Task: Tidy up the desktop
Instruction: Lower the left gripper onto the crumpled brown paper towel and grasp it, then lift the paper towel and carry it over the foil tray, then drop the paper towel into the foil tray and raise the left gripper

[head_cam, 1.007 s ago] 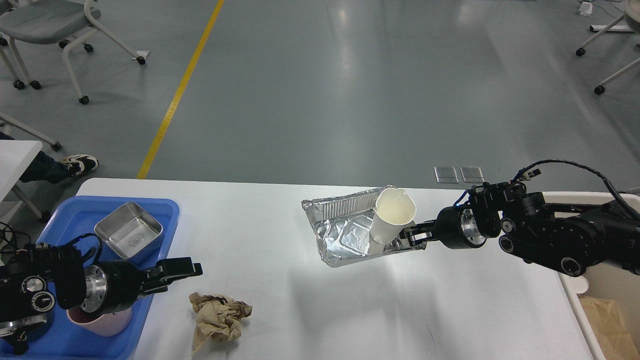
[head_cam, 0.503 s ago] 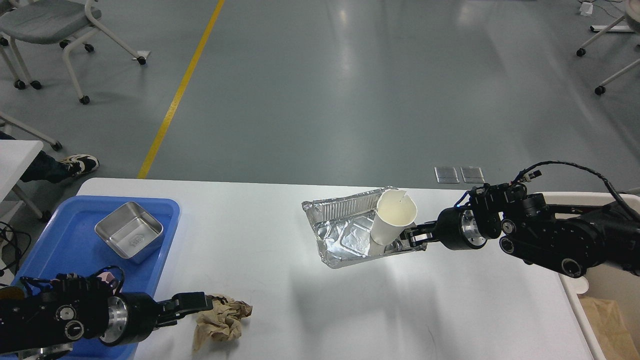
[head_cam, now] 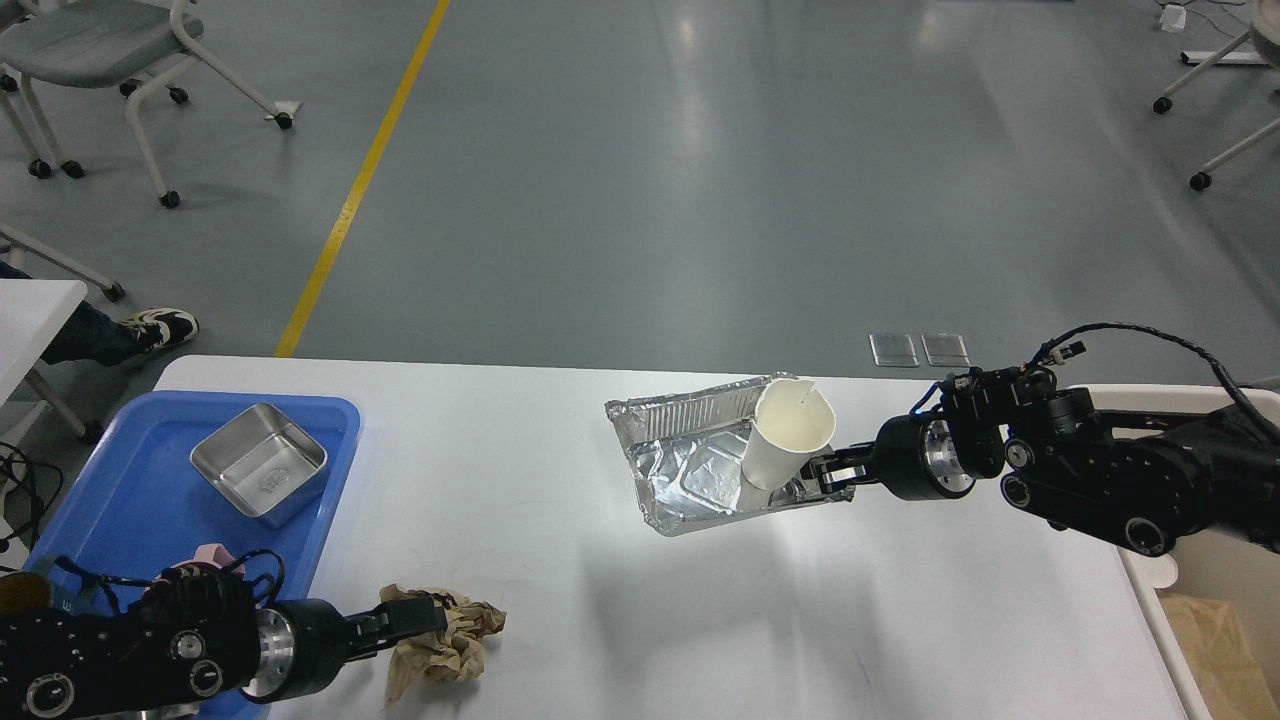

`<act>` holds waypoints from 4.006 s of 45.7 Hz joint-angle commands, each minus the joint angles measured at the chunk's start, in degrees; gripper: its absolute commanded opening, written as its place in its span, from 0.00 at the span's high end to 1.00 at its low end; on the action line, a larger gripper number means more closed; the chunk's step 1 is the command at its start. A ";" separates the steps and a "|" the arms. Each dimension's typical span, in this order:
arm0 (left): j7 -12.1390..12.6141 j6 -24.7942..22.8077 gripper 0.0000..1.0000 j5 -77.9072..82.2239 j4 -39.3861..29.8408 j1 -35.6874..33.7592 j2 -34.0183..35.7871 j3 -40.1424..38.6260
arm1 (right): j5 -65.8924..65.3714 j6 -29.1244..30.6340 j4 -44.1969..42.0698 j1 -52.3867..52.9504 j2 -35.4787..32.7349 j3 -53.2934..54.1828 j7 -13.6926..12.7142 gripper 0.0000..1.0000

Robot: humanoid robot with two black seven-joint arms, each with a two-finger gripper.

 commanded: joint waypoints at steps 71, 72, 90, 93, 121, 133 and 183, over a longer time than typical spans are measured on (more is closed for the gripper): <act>-9.99 0.29 0.98 4.31 -15.04 -9.45 24.42 -7.12 | 0.01 -0.38 -0.24 -0.18 0.07 -0.47 -0.01 1.00; -9.98 0.03 0.98 4.31 -15.04 -9.98 25.03 -7.12 | 0.02 -0.38 -0.24 -0.26 0.07 -0.47 -0.01 1.00; -6.30 -4.72 0.97 3.69 -14.78 -24.56 24.96 -7.03 | 0.02 -0.38 -0.16 -0.35 -0.02 -0.47 -0.01 1.00; -6.12 -4.72 0.97 3.60 -14.60 -26.15 22.41 -6.85 | 0.02 -0.38 -0.16 -0.35 -0.11 -0.56 -0.01 1.00; -5.76 -4.64 0.95 3.16 1.12 -32.83 -7.03 -2.20 | 0.02 -0.38 -0.24 -0.18 0.16 -0.47 -0.01 1.00; -6.20 -4.72 0.95 2.90 3.85 -33.71 -15.47 0.00 | 0.02 -0.38 -0.42 -0.26 0.42 -0.47 0.08 1.00; -6.20 -6.22 0.31 0.53 8.95 -32.57 -26.20 4.93 | 0.02 -0.38 -0.68 -0.18 0.07 0.15 0.08 1.00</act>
